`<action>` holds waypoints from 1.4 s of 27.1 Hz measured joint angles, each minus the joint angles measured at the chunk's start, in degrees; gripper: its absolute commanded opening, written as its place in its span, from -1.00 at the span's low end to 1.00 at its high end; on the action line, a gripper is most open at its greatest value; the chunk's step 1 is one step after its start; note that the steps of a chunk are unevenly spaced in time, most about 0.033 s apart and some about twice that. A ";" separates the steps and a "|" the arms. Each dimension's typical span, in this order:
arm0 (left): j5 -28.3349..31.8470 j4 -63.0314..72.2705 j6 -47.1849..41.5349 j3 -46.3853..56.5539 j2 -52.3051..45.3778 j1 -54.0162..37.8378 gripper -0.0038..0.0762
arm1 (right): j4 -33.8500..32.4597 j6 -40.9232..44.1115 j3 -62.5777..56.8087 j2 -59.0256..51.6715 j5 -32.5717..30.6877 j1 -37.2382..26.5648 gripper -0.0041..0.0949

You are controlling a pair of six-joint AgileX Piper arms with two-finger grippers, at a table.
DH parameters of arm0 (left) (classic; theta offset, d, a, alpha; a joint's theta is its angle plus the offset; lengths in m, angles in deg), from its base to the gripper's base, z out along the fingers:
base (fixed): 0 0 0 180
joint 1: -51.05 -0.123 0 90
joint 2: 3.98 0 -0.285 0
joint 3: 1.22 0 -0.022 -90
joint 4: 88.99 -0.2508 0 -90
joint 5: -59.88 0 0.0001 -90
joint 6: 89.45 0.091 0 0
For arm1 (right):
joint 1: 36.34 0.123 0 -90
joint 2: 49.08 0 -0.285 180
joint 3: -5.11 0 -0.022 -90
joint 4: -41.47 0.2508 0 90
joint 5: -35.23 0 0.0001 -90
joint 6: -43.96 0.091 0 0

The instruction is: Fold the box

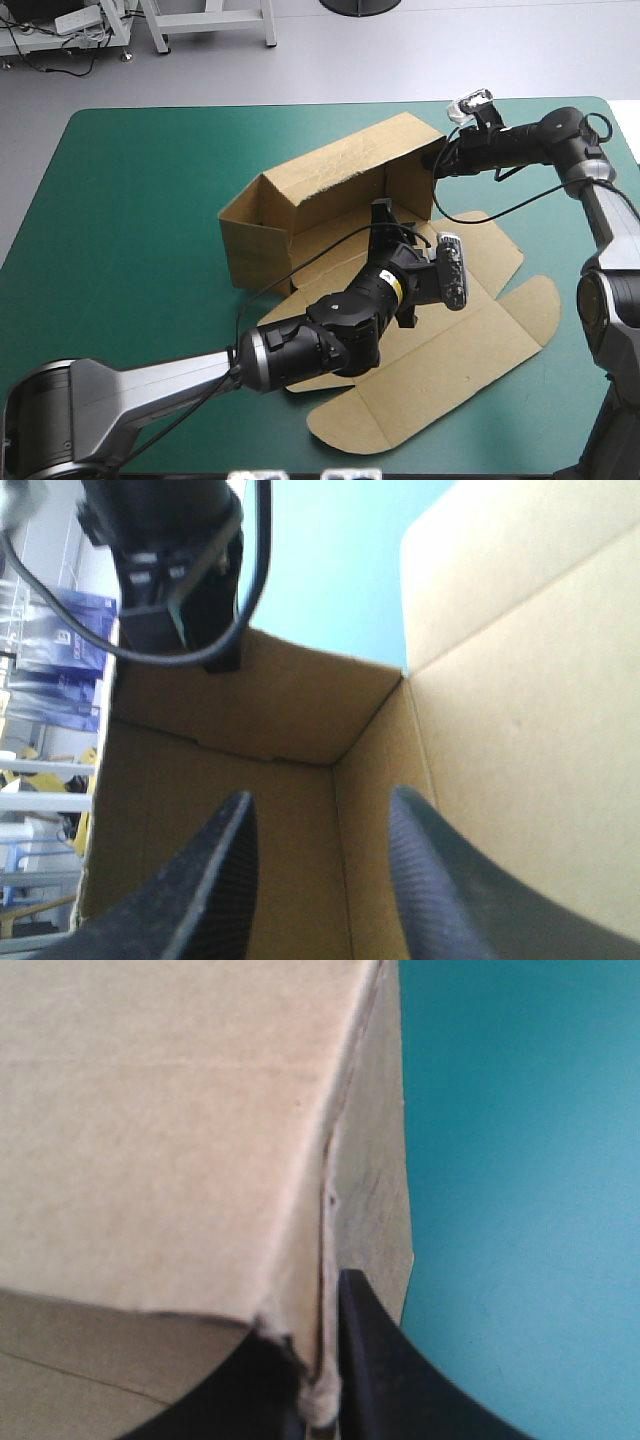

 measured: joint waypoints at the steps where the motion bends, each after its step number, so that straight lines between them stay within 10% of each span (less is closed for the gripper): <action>1: -0.30 0.00 -0.47 0.00 -2.13 1.80 -0.48 | 0.05 0.68 0.00 0.00 0.12 0.00 -0.95; 5: -3.95 0.16 -2.98 0.00 -7.67 3.98 -0.92 | 0.05 1.82 0.00 0.00 0.05 0.00 -0.95; 11: -14.44 2.43 -4.69 0.00 -15.67 2.22 -0.89 | -0.10 4.18 0.06 0.00 -0.41 0.00 -0.95; 25: -17.11 38.42 13.35 0.00 -29.09 -33.43 -0.89 | -4.14 11.40 0.35 -1.94 -4.78 0.00 -0.93; 38: -20.48 72.18 42.28 0.00 -25.85 -74.15 -0.89 | -23.61 29.03 0.35 -9.37 -11.32 3.59 -0.93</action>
